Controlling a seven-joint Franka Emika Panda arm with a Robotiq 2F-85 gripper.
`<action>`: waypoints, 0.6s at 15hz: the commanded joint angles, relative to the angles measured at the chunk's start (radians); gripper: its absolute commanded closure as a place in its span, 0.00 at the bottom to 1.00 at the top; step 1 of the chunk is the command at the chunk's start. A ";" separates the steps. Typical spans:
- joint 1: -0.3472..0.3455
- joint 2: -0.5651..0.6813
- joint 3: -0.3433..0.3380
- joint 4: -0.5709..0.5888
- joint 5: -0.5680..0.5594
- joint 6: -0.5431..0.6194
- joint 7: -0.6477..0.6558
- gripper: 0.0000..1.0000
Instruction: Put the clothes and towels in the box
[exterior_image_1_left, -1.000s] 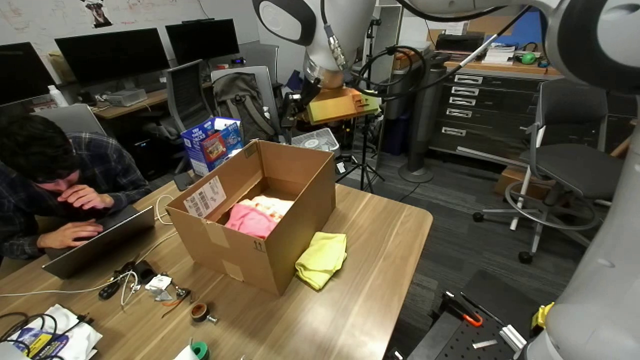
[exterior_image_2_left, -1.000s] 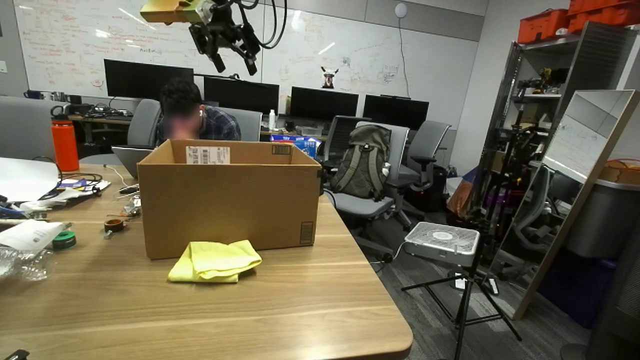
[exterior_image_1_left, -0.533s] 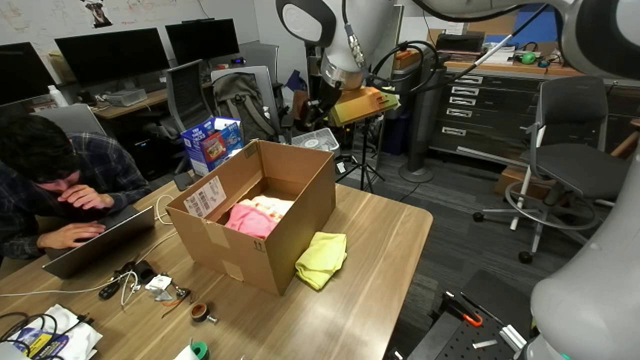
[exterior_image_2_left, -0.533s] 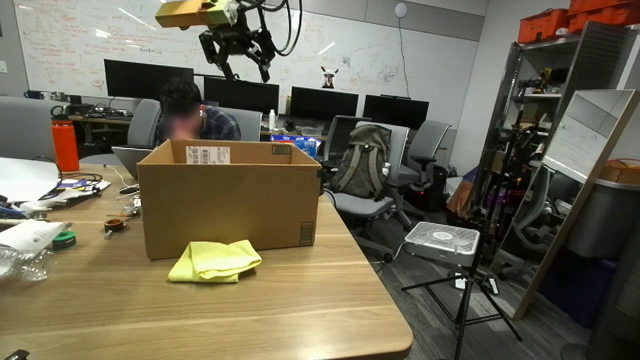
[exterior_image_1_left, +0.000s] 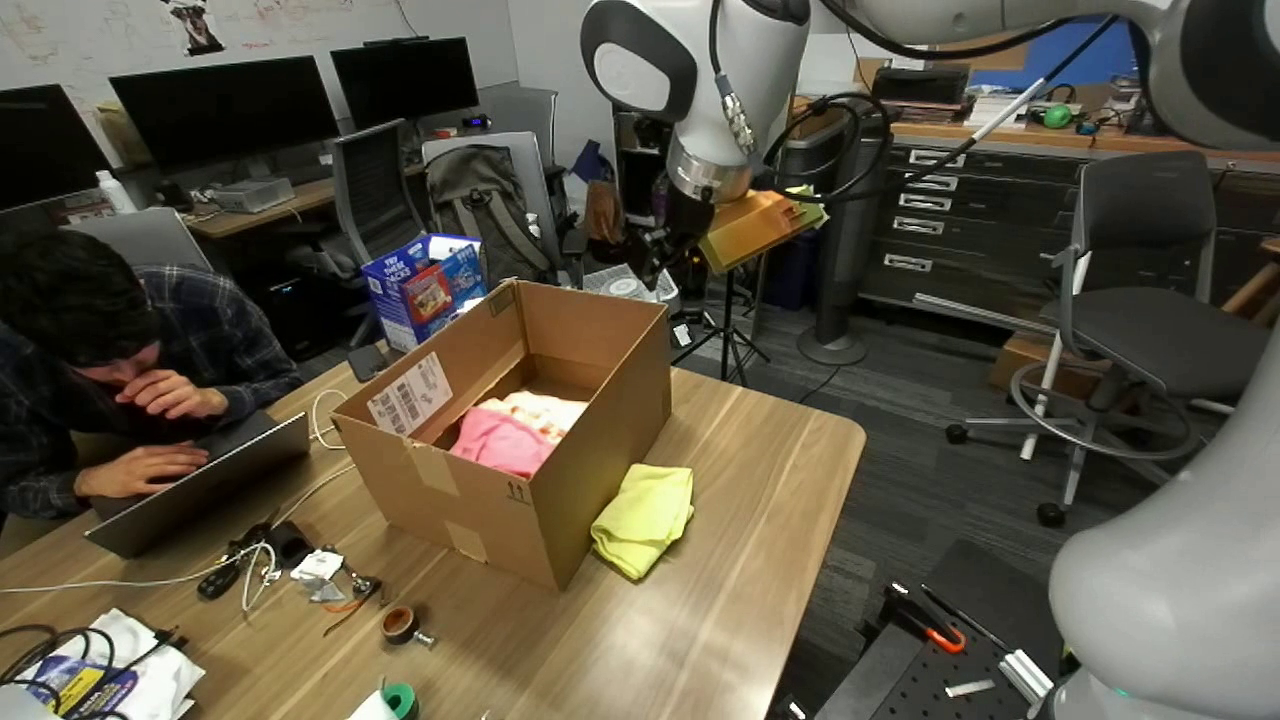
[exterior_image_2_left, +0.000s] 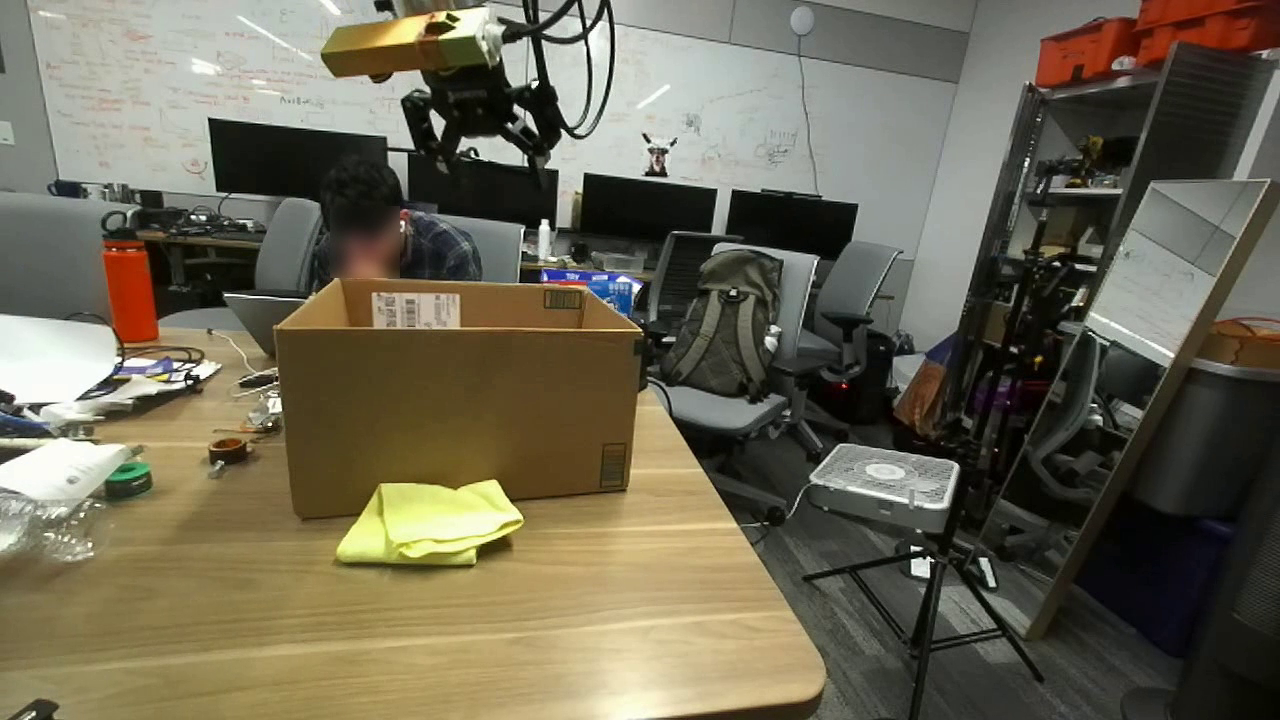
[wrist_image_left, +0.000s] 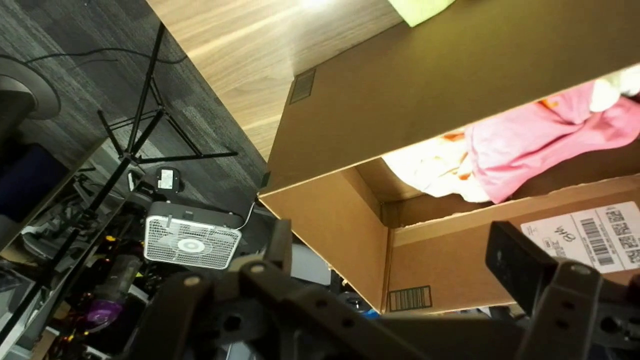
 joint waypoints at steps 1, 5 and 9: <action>-0.065 0.007 0.071 -0.045 0.000 0.019 -0.043 0.00; -0.072 0.009 0.067 -0.111 0.000 0.013 -0.057 0.00; -0.051 0.023 0.047 -0.166 -0.020 0.005 -0.053 0.00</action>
